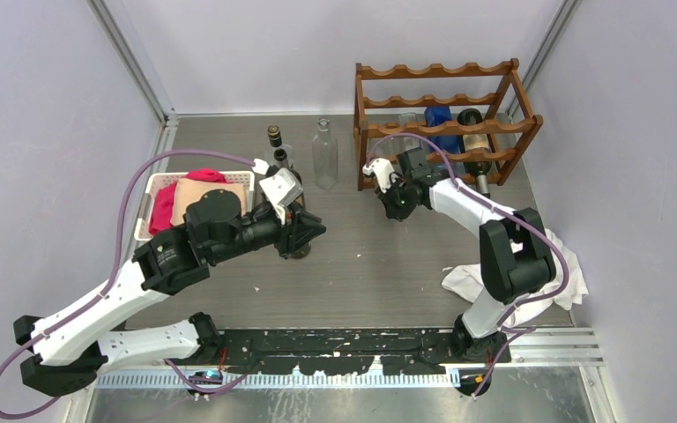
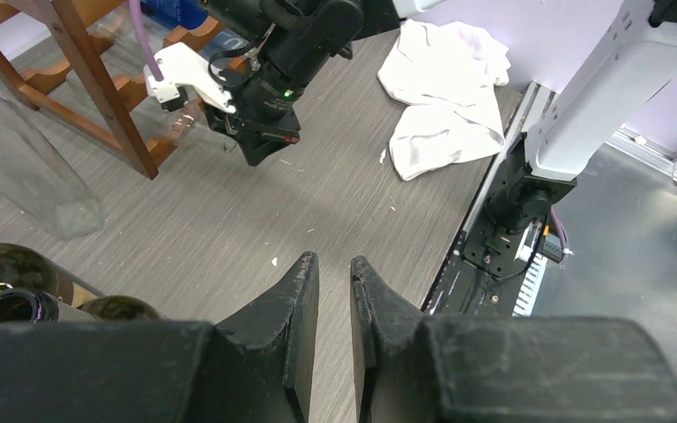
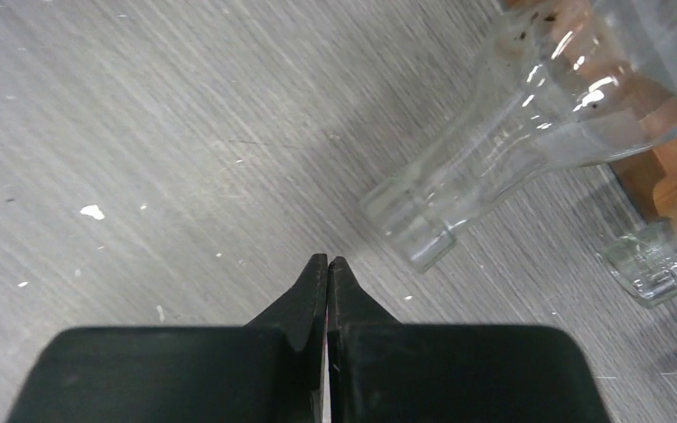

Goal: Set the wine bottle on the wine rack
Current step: Place the wine bottle in the wine rack.

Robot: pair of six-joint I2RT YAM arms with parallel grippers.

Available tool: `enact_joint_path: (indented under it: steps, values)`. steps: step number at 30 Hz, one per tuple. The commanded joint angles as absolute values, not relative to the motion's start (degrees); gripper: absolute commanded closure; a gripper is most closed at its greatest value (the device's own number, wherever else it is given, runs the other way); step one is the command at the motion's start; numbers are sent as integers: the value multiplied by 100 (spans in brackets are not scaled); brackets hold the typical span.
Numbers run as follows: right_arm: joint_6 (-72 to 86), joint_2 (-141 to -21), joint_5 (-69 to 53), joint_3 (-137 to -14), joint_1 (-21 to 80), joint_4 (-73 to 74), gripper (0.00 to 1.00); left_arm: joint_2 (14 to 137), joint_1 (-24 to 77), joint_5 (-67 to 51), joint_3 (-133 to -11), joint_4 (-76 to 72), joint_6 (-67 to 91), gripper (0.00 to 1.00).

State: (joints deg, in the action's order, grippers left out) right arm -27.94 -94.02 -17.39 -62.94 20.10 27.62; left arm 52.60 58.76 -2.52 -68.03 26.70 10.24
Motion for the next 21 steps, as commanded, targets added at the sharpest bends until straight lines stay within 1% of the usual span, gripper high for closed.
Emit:
enact_joint_path:
  steps: [1, 4, 7, 10, 14, 17, 18, 19, 21]
  values:
    - [-2884, -9517, -1087, -6563, 2054, 1965, 99, 5168, 5858, -174, -6780, 2540, 1003, 79]
    - [-2950, -9608, -678, -6454, 2064, 1208, 99, 5155, 5858, -160, -6747, 2552, 1002, 79]
    - [-3043, -9663, -718, -6314, 2058, 616, 99, 5167, 5862, -171, -6711, 2540, 993, 79]
    - [-2772, -9780, -502, -6262, 2063, 76, 97, 5194, 5857, -172, -6706, 2527, 993, 79]
    - [-2504, -9809, -120, -6270, 2070, -177, 92, 5174, 5857, -185, -6687, 2522, 1017, 79]
    - [-2636, -9617, -202, -6148, 2068, 39, 87, 5143, 5860, -190, -6638, 2503, 1028, 79]
    - [-2718, -9488, -343, -6125, 2066, 259, 84, 5142, 5861, -190, -6632, 2505, 1028, 79]
    - [-2840, -9336, -514, -6091, 2064, 488, 79, 5137, 5860, -197, -6628, 2516, 1028, 79]
    - [-3312, -8975, -932, -5904, 2057, 860, 61, 5112, 5862, -218, -6612, 2512, 1028, 79]
